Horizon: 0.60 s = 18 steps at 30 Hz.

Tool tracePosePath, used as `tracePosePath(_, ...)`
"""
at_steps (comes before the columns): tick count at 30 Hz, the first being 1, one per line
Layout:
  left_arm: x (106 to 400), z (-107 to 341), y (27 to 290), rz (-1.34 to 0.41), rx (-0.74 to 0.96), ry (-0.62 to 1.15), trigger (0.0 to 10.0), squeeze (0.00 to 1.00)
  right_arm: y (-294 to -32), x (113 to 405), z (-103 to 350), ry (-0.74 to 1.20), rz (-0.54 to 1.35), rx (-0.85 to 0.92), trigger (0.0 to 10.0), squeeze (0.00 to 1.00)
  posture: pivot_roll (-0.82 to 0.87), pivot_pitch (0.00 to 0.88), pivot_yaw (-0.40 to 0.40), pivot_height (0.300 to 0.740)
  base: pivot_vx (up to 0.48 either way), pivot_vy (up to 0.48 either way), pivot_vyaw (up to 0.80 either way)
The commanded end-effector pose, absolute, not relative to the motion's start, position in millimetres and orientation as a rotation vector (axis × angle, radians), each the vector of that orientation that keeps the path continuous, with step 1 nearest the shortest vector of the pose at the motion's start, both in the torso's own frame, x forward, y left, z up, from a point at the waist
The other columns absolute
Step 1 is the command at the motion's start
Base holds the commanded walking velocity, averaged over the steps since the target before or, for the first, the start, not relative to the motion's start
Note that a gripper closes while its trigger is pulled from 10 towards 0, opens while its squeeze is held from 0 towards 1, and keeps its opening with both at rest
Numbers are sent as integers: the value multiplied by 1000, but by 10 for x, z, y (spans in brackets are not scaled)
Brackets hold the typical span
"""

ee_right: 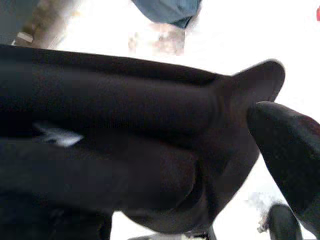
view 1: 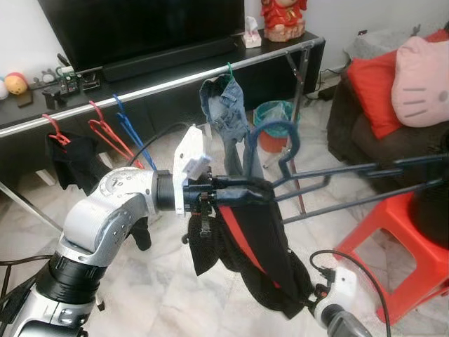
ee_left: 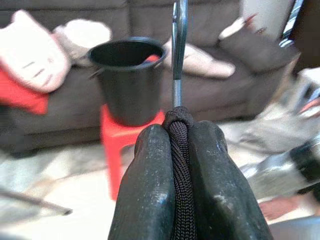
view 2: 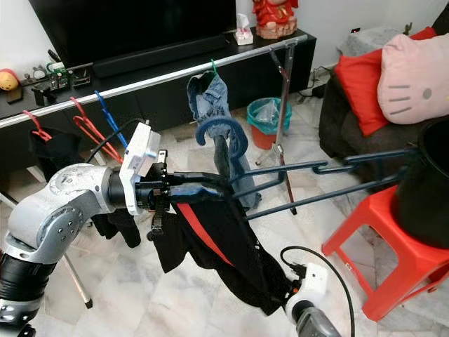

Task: Hang hanger

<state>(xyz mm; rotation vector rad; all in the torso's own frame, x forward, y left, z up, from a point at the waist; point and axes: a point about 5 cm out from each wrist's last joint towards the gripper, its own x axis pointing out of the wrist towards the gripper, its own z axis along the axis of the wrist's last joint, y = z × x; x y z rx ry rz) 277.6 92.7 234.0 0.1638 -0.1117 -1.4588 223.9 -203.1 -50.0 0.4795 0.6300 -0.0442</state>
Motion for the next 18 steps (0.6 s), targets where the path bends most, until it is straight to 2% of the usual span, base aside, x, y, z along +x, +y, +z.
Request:
tracePosePath(1, 2820, 2369, 986, -1401, 193, -156, 10000, 0, -2047, 2265, -485, 616, -65, 484, 10000, 0, 111, 22, 119, 740, 0, 0, 0)
tracePosePath(11, 3235, 2127, 1118, -926, 142, -194, 10000, 0, -2120, 2463, -315, 517, -71, 480, 10000, 0, 100, 27, 115, 740, 0, 0, 0)
tracePosePath(14, 3250, 2103, 1139, -904, 140, -198, 10000, 0, -2122, 2469, -309, 513, -70, 479, 10000, 0, 98, 27, 115, 740, 0, 0, 0)
tracePosePath(18, 3229, 1964, 1250, -942, 231, -158, 10000, 0, -2204, 2465, -292, 498, -102, 465, 10000, 0, 98, 30, 117, 740, 0, 0, 0)
